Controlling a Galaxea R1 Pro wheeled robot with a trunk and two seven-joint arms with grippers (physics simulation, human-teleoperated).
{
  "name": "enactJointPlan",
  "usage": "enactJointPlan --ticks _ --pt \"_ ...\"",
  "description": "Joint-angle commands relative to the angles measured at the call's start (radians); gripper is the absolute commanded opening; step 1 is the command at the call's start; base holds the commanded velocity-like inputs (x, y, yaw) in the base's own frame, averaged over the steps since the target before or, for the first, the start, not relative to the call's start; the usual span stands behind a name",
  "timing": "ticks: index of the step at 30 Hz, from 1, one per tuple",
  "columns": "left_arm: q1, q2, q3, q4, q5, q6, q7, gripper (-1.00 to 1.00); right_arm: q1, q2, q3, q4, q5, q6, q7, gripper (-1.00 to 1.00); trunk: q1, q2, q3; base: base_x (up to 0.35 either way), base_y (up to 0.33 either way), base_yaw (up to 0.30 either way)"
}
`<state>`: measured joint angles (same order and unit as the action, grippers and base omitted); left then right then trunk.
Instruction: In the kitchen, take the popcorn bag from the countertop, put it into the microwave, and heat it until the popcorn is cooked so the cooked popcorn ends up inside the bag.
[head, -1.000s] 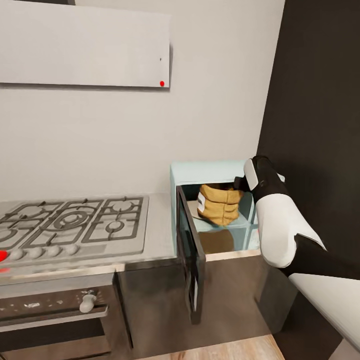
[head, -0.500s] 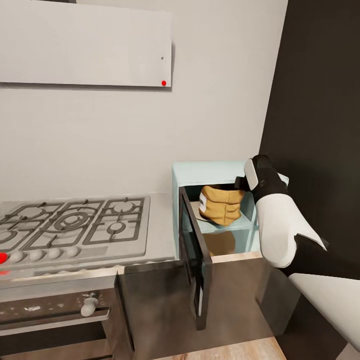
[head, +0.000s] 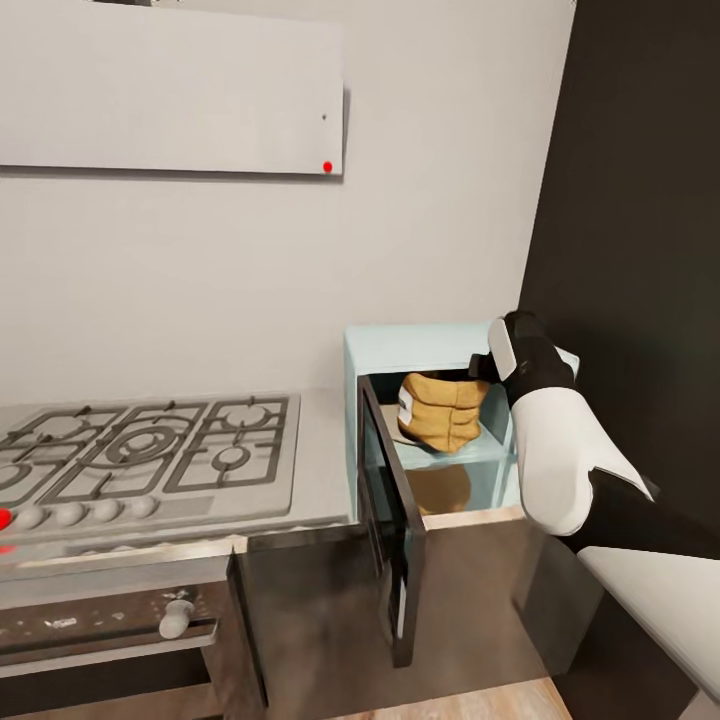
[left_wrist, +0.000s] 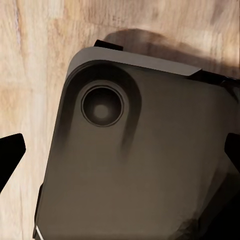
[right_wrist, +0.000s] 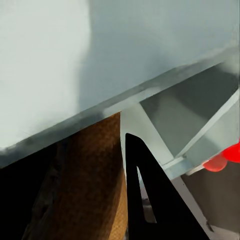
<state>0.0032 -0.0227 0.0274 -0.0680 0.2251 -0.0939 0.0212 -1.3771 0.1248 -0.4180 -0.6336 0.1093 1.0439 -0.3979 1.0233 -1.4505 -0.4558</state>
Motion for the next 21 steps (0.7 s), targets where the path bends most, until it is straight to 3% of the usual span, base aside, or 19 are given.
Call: enactJointPlan --ticks 1,16,17,21 --pt "0.0 0.0 0.002 -0.001 0.002 -0.002 0.002 1.0 0.0 0.001 -0.004 0.061 0.017 0.003 0.013 -1.0 0.002 0.0 -0.001 0.08 0.0 0.0" --pt "0.0 0.0 0.001 -0.001 0.002 -0.002 0.003 1.0 0.0 0.001 -0.004 0.061 0.016 0.003 0.013 -1.0 0.002 0.0 -0.001 0.006 0.0 0.0" --pt "0.0 0.0 0.001 -0.001 0.002 -0.001 0.003 1.0 0.0 0.001 -0.004 0.061 0.016 0.003 0.013 1.0 0.002 0.0 -0.001 0.0 0.0 0.0" --pt "0.0 -0.001 0.001 -0.001 0.002 -0.001 0.003 1.0 0.0 0.001 -0.004 0.061 0.018 0.003 0.013 1.0 0.002 0.0 -0.001 0.0 0.0 0.0"
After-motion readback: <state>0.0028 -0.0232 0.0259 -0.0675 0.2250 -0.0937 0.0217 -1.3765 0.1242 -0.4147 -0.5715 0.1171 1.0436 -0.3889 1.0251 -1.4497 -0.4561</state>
